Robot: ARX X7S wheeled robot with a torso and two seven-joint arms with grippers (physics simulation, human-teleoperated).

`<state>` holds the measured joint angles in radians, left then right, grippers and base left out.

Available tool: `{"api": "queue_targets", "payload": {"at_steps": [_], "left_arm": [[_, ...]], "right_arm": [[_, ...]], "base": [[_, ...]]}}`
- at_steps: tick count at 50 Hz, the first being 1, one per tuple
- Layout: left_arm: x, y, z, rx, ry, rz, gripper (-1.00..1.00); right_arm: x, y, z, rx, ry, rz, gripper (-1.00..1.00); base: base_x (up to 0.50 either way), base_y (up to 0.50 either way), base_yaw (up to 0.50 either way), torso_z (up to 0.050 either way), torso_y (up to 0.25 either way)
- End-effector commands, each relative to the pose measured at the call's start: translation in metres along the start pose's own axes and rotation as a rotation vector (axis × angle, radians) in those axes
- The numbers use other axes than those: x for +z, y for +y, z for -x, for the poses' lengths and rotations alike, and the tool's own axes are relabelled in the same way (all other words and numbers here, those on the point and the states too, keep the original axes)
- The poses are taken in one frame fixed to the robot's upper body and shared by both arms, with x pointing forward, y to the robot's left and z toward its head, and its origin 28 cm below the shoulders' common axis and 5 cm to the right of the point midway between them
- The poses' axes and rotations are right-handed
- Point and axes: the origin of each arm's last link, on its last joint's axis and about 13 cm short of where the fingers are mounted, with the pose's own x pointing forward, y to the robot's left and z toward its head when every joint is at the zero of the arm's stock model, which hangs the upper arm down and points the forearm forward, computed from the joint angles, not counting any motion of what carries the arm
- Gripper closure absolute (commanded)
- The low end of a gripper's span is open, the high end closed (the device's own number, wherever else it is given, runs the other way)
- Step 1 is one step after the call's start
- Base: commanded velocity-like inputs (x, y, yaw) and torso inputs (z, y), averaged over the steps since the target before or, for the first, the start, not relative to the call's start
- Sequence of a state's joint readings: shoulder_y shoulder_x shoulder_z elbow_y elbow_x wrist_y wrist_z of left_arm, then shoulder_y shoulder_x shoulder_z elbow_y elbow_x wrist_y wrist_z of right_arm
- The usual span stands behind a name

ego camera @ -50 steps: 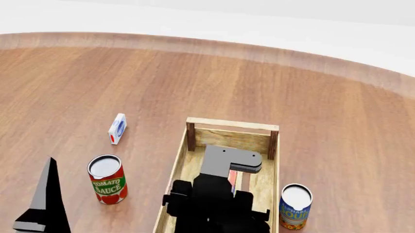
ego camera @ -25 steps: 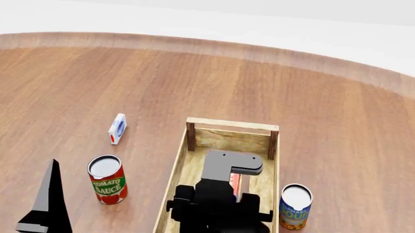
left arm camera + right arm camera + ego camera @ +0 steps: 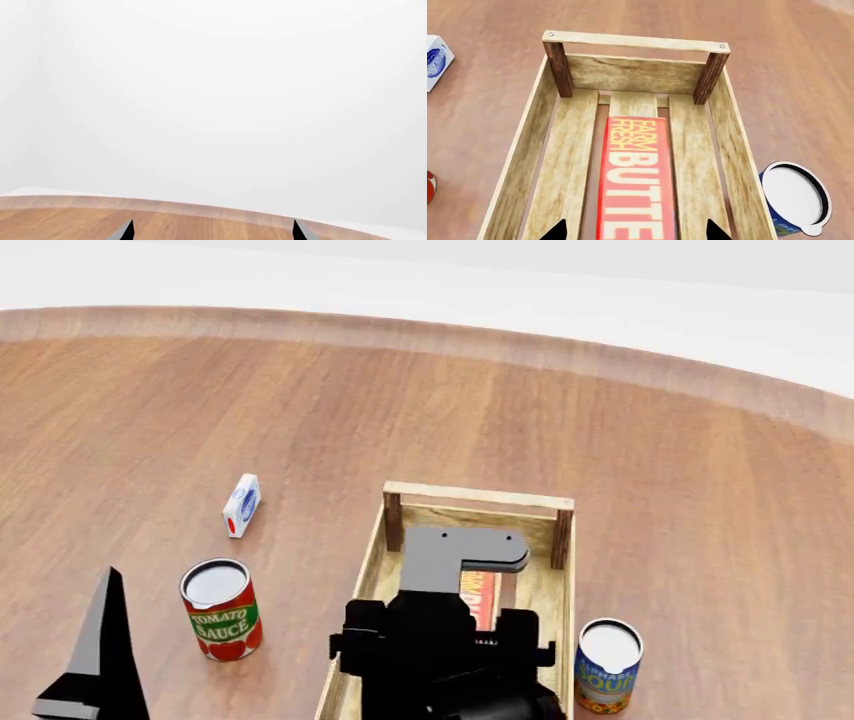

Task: Pick up the butter and put it in the tray.

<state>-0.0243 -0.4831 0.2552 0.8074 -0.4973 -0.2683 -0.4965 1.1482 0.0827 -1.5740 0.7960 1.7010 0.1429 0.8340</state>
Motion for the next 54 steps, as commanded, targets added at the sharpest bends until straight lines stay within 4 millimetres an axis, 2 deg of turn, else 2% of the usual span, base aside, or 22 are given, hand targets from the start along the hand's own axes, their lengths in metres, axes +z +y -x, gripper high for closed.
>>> {"api": "queue_targets", "payload": {"at_steps": [1, 7, 8, 13, 18, 23, 26, 29, 34, 38, 43, 48, 50, 54], "left_arm": [[0.001, 0.000, 0.001, -0.002, -0.004, 0.000, -1.00], [0.003, -0.001, 0.001, -0.003, -0.006, -0.001, -1.00], [0.003, -0.001, 0.001, -0.004, -0.007, -0.001, -1.00], [0.002, -0.002, 0.001, -0.007, -0.005, -0.002, -1.00], [0.002, -0.003, 0.001, -0.013, -0.004, -0.002, -1.00], [0.003, -0.003, 0.002, -0.016, -0.006, -0.001, -1.00], [0.002, -0.004, 0.002, -0.032, -0.005, 0.006, -1.00], [0.003, -0.005, 0.003, -0.033, -0.017, 0.013, -1.00], [0.003, -0.006, 0.005, -0.042, -0.031, 0.013, -1.00], [0.005, -0.008, 0.007, -0.054, -0.041, 0.017, -1.00], [0.005, -0.009, 0.007, -0.062, -0.043, 0.011, -1.00], [0.000, -0.013, 0.009, -0.083, -0.043, 0.004, -1.00], [-0.001, -0.014, 0.008, -0.088, -0.045, 0.008, -1.00], [-0.005, -0.016, 0.005, -0.092, -0.026, 0.005, -1.00]], "right_arm": [[0.006, -0.008, 0.037, 0.042, -0.093, 0.002, -1.00], [0.010, -0.018, 0.056, 0.057, -0.207, -0.014, -1.00], [0.013, -0.024, 0.062, 0.058, -0.285, -0.012, -1.00], [0.019, -0.035, 0.078, 0.074, -0.392, 0.020, -1.00], [0.014, -0.049, 0.098, 0.135, -0.624, 0.106, -1.00], [0.006, -0.056, 0.109, 0.097, -0.739, 0.202, -1.00], [-0.004, -0.060, 0.118, 0.027, -0.843, 0.261, -1.00], [-0.017, -0.060, 0.128, 0.030, -0.992, 0.268, -1.00], [-0.036, -0.064, 0.135, 0.003, -1.107, 0.288, -1.00], [-0.053, -0.064, 0.132, -0.036, -1.129, 0.298, -1.00], [-0.065, -0.064, 0.133, -0.063, -1.156, 0.356, -1.00], [-0.078, -0.064, 0.132, -0.054, -1.209, 0.343, -1.00], [-0.089, -0.066, 0.133, -0.057, -1.213, 0.359, -1.00], [-0.096, -0.068, 0.133, -0.058, -1.182, 0.342, -1.00]], "base": [[0.00, 0.00, 0.00, 0.000, 0.000], [0.00, 0.00, 0.00, 0.000, 0.000], [0.00, 0.00, 0.00, 0.000, 0.000], [0.00, 0.00, 0.00, 0.000, 0.000], [0.00, 0.00, 0.00, 0.000, 0.000], [0.00, 0.00, 0.00, 0.000, 0.000], [0.00, 0.00, 0.00, 0.000, 0.000], [0.00, 0.00, 0.00, 0.000, 0.000], [0.00, 0.00, 0.00, 0.000, 0.000], [0.00, 0.00, 0.00, 0.000, 0.000], [0.00, 0.00, 0.00, 0.000, 0.000], [0.00, 0.00, 0.00, 0.000, 0.000], [0.00, 0.00, 0.00, 0.000, 0.000], [0.00, 0.00, 0.00, 0.000, 0.000]]}}
